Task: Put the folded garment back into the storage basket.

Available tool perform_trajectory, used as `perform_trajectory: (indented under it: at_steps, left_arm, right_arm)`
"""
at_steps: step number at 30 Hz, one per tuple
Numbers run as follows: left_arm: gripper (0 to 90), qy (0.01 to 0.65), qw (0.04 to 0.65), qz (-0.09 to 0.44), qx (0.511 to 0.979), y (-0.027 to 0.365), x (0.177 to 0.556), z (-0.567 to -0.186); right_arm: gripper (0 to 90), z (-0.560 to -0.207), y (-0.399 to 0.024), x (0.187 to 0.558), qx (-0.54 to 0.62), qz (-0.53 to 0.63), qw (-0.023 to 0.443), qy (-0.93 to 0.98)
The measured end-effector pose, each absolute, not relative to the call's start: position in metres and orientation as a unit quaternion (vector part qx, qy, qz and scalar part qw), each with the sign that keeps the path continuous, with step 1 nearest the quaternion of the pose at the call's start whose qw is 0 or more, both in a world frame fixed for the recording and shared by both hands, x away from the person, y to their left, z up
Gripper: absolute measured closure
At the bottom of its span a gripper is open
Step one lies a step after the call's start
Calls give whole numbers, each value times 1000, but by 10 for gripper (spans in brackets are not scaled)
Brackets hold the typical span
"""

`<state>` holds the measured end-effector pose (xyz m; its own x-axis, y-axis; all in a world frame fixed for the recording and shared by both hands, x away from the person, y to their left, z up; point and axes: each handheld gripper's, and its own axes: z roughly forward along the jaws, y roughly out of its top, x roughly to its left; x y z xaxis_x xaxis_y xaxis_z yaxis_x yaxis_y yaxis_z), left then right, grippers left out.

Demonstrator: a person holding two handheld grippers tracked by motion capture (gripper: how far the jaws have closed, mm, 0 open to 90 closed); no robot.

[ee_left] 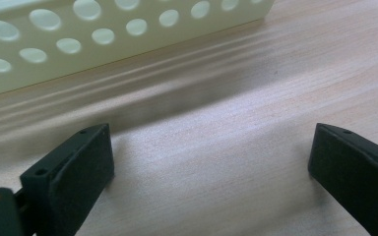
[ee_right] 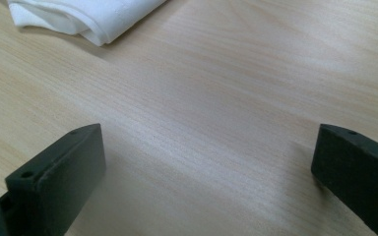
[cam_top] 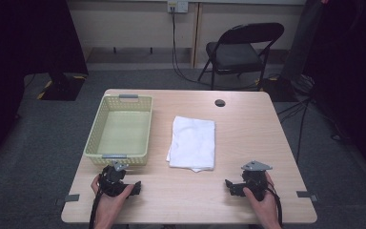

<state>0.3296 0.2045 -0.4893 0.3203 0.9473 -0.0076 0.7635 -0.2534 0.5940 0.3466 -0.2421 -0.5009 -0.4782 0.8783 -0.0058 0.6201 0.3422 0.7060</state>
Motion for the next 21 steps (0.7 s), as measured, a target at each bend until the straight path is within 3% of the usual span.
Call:
perform_trajectory:
  at_steps: [21]
  left_arm:
    - [50, 539, 275, 181, 775, 203, 323, -483]
  right_arm:
    - [0, -501, -242, 347, 471, 327, 197, 795]
